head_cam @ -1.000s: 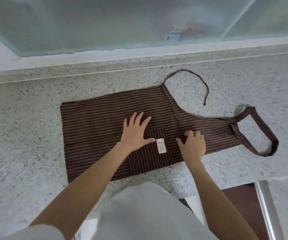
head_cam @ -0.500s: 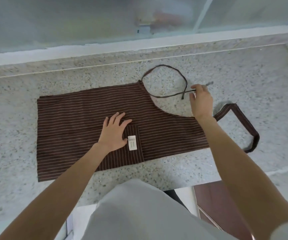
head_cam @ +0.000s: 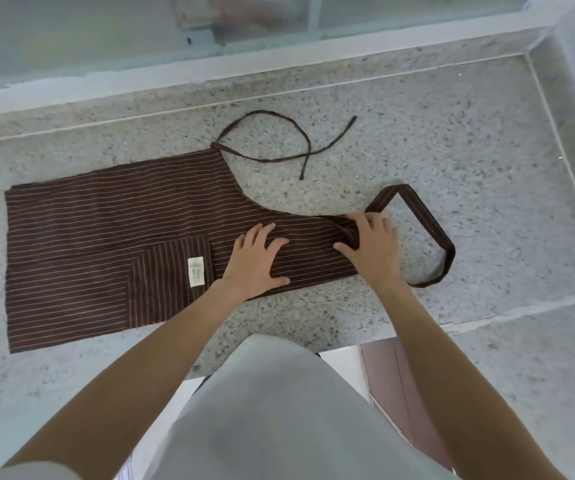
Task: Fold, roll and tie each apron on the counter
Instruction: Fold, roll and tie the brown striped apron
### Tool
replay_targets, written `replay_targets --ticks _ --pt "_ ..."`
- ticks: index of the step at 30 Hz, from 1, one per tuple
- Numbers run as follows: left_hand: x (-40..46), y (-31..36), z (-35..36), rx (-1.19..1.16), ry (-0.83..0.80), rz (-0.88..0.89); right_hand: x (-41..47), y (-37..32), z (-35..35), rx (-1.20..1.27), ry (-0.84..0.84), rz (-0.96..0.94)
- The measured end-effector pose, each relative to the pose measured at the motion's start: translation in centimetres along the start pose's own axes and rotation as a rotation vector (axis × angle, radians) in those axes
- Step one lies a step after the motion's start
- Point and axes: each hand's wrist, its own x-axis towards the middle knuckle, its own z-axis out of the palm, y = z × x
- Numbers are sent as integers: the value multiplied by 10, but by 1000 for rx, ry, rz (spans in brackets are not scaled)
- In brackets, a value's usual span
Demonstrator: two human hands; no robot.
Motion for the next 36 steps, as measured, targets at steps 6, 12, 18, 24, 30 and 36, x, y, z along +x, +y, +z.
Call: replay_targets --ticks 6,12,18,24,30,36 --pt "-10 10 14 -49 -72 100 40 0 2 -64 -58 -76" --pt "-12 5 27 -150 -21 191 57 12 -5 13 -141 -64" --pt "-38 -12 25 -475 206 124 12 -7 -2 215 -14 -323" --pt "-100 -76 35 -346 439 -400 -26 -114 23 304 -143 -790" --pt "-173 -151 44 -233 154 -531 -50 -208 61 49 -289 -1003" --pt "-195 -190 35 -23 3 -300 -62 -237 67 -86 -262 -819"
